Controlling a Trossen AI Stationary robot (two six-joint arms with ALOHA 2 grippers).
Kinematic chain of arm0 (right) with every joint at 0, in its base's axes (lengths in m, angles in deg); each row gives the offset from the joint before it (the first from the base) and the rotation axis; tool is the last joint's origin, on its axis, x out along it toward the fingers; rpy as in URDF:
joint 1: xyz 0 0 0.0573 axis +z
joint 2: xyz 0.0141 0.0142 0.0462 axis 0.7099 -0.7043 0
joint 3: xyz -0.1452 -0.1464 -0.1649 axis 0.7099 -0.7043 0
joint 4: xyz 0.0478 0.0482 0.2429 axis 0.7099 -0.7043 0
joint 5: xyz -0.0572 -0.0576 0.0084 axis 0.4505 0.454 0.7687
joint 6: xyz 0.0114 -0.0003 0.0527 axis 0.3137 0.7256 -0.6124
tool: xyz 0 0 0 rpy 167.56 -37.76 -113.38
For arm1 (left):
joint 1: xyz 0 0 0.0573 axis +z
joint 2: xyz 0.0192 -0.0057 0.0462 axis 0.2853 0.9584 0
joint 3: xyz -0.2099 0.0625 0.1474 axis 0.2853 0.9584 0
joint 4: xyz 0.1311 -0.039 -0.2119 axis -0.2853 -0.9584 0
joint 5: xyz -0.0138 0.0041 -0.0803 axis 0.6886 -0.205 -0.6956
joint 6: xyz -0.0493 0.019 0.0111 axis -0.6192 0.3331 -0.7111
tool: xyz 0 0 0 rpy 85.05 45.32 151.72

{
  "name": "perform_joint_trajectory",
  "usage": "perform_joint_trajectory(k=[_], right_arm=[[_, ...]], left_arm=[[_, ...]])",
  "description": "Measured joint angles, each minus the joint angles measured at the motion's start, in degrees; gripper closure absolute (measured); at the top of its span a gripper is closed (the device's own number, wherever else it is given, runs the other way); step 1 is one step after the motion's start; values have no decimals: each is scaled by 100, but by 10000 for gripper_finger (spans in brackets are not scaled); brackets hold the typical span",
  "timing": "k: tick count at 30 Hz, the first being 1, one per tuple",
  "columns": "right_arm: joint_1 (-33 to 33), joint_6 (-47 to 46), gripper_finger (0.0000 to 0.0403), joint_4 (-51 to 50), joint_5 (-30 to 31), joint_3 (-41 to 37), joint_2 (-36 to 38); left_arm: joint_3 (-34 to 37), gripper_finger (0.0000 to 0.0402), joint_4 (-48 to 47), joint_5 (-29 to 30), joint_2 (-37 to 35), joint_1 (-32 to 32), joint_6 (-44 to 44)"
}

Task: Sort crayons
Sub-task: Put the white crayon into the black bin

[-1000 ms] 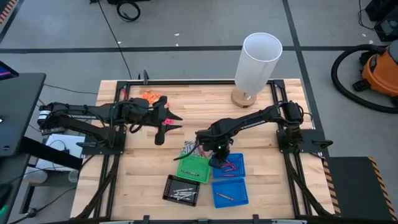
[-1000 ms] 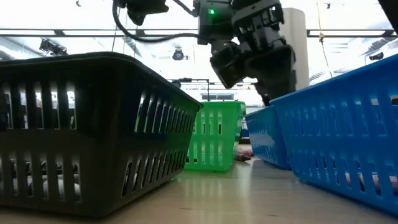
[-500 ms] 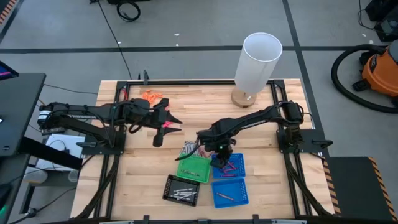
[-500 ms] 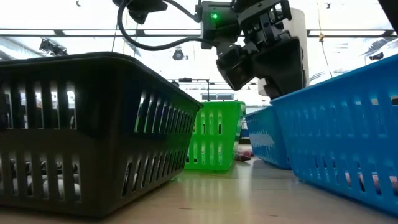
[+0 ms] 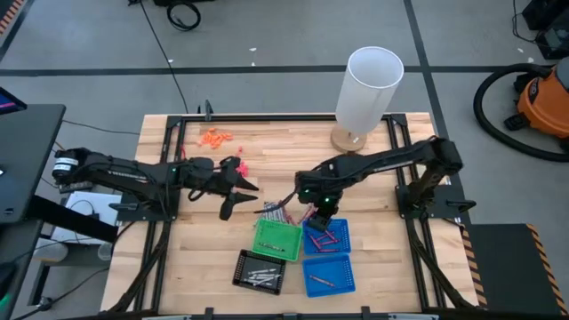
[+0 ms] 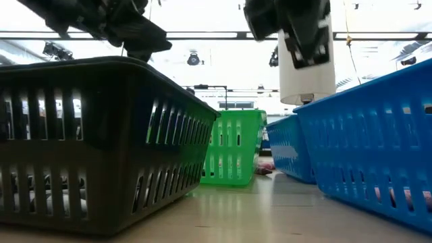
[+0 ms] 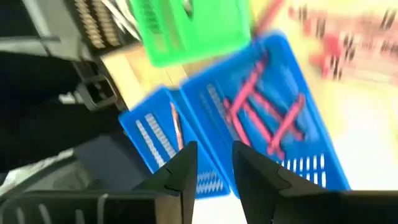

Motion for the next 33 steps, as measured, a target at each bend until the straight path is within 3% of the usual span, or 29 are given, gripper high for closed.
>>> perform_joint_trajectory(k=[5, 9, 27, 33], right_arm=[[-12, 25, 294, 486, 573, 0, 412], [-171, -269, 295, 804, 842, 9, 507], [-458, -252, 295, 1162, 1611, 977, -479], [-533, -18, 294, 1253, 1983, 994, -664]], left_arm=[[336, 260, 656, 452, 4, 18, -484], [406, 260, 600, 539, 16, 75, -954], [406, 260, 219, 113, 68, 358, -1771], [406, 260, -484, 13, 68, 508, -2120]])
